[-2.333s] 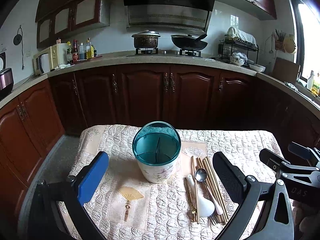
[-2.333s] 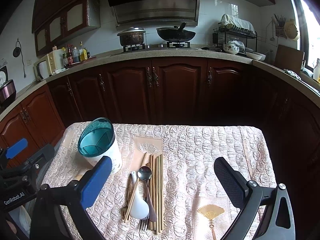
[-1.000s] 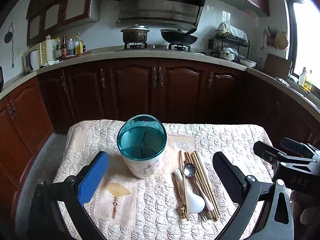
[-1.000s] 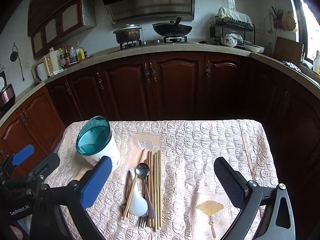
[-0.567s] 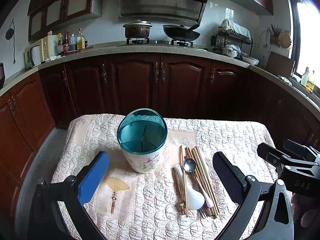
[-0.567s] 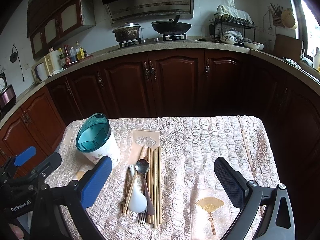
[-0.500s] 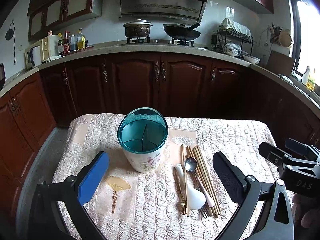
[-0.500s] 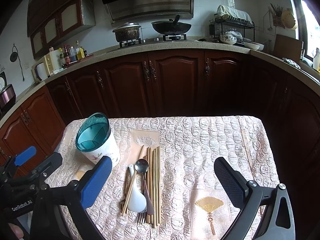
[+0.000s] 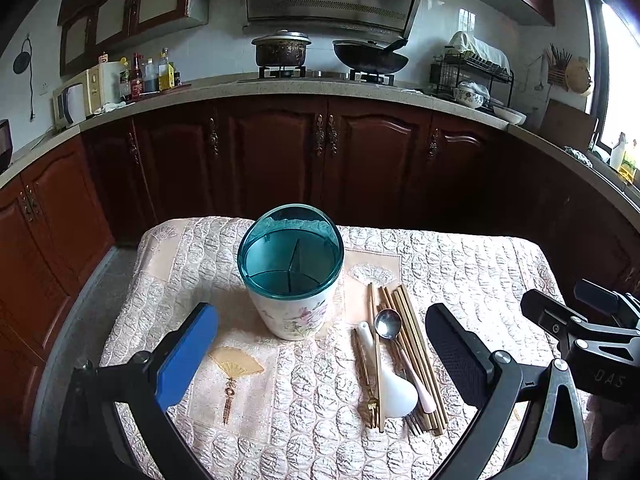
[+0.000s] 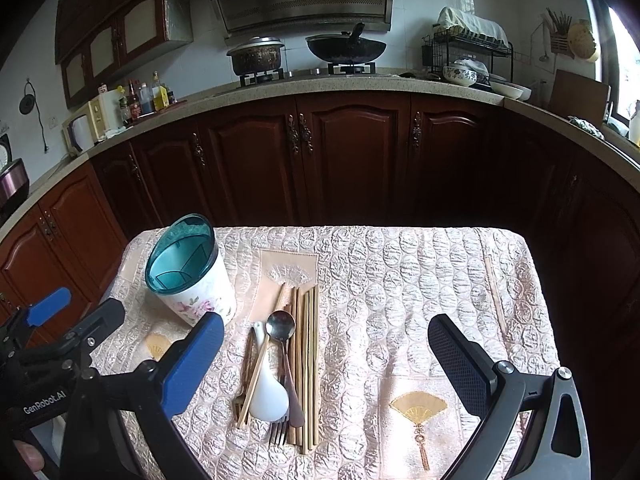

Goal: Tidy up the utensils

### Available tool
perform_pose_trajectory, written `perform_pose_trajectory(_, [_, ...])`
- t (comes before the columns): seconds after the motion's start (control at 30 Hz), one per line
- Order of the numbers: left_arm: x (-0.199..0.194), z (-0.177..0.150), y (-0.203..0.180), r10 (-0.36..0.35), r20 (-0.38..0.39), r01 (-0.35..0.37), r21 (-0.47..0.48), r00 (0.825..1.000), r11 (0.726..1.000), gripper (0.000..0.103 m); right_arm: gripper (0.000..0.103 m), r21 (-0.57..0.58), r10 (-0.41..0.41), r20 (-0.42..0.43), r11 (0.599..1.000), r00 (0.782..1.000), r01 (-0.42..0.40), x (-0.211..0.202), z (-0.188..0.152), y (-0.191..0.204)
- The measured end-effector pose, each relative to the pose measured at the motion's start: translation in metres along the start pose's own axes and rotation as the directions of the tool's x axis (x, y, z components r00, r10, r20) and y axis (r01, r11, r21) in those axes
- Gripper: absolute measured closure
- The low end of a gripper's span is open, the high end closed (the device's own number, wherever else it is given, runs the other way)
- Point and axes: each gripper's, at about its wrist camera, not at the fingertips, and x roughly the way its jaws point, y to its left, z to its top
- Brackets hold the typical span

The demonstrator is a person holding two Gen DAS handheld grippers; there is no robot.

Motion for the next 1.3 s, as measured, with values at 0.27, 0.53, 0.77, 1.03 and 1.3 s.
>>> perform_pose_trajectory(0.27, [0.006,-0.003,0.001,-0.002,-0.018,0.002,-0.005,1.000,1.000,0.000,0.000,-0.016,0.004,-0.010,1.000,1.000,-0.004,0.007,-0.003,0.004])
perform_pose_trajectory(0.53, [0.015,-0.007,0.003,-0.015,-0.048,0.014,-0.022,0.999,1.000,0.000,0.000,-0.009,0.010,-0.030,1.000,0.999,-0.010,0.017,-0.008,0.000])
perform_pose_trajectory(0.77, [0.030,-0.020,0.015,-0.058,-0.109,0.056,-0.020,0.992,0.998,0.007,0.000,-0.001,0.024,-0.073,1.000,0.997,-0.024,0.040,-0.021,-0.013])
perform_pose_trajectory(1.03, [0.074,-0.046,0.016,-0.135,-0.257,0.125,-0.057,0.957,0.991,0.043,0.020,0.069,0.160,-0.185,0.986,0.970,-0.150,0.092,-0.043,-0.026])
perform_pose_trajectory(1.3, [0.130,-0.056,-0.001,-0.220,-0.344,0.190,-0.121,0.913,0.974,0.047,0.039,0.075,0.222,-0.243,0.975,0.944,-0.210,0.127,-0.045,-0.020])
